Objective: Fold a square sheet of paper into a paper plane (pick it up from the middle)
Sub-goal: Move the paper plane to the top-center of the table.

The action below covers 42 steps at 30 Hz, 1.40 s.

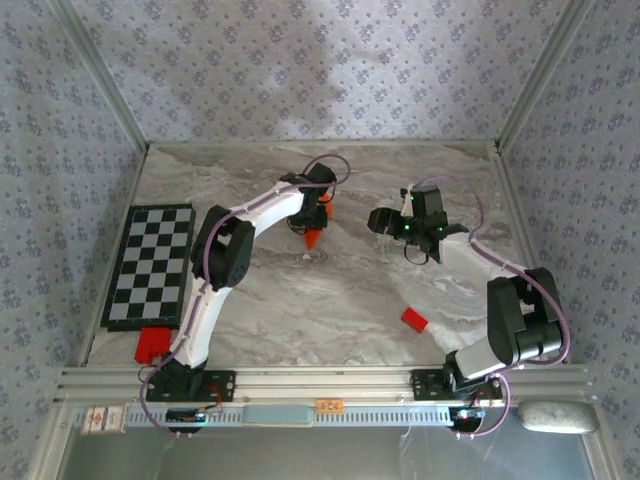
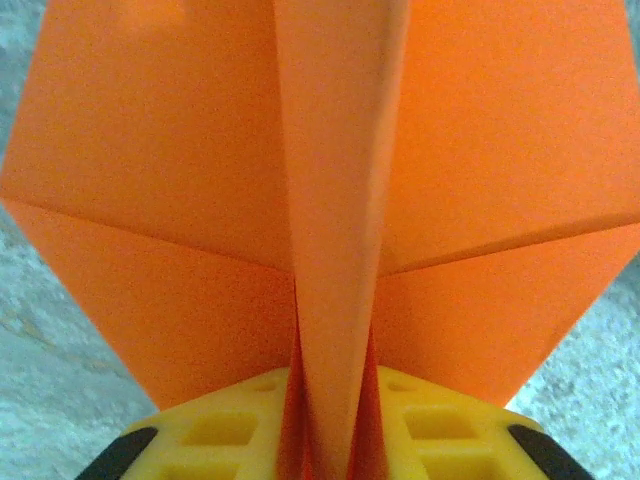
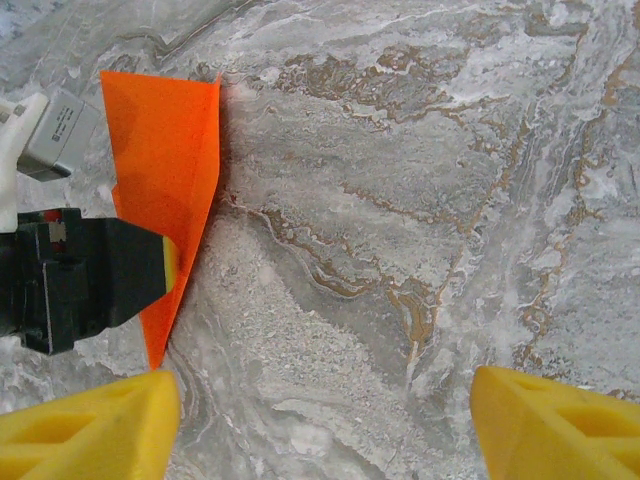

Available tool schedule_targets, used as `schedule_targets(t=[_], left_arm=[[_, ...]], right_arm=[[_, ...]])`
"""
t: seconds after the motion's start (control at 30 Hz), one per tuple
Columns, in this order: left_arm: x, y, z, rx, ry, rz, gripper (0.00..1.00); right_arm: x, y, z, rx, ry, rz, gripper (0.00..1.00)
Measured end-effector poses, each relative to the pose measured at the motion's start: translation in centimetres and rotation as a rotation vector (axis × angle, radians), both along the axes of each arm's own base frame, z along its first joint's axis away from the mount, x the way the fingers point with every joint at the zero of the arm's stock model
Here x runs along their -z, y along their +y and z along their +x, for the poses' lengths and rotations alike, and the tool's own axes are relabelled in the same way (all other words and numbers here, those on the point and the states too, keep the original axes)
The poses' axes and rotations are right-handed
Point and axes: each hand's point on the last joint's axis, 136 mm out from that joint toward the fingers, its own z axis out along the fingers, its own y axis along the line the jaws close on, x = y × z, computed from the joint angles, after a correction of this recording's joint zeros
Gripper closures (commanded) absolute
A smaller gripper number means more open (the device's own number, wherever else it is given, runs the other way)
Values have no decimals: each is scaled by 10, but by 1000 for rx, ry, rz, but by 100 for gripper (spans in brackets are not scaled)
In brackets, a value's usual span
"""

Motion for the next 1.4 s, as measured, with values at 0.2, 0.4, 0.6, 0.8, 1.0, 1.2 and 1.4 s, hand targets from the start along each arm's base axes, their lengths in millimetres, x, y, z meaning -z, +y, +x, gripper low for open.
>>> schedule_targets(t=[0.2,0.4,0.6,0.8,1.0,1.2,1.4], left_arm=[[1,0,14,-15,-21,-1,71],[1,0,23,-23,-37,0,67],[0,-1,33,-25,-53,-5,59],[1,0,41,-35,-67,-2,57],[0,0,51,-47,-95,14,59],[-2,-2,56,-60,-107,8,61],[-3,-4,56,-97,-103,-15,59]], right_arm=[[0,0,0,-4,-2,-5,10],[1,0,0,-3,-2,-5,10],[1,0,0,-3,-2,-5,10],[1,0,0,-3,-2,-5,10],[1,0,0,-3,-1,-5,10],[1,0,0,-3,-1,-6,10],[1,0,0,-3,-1,-6,10]])
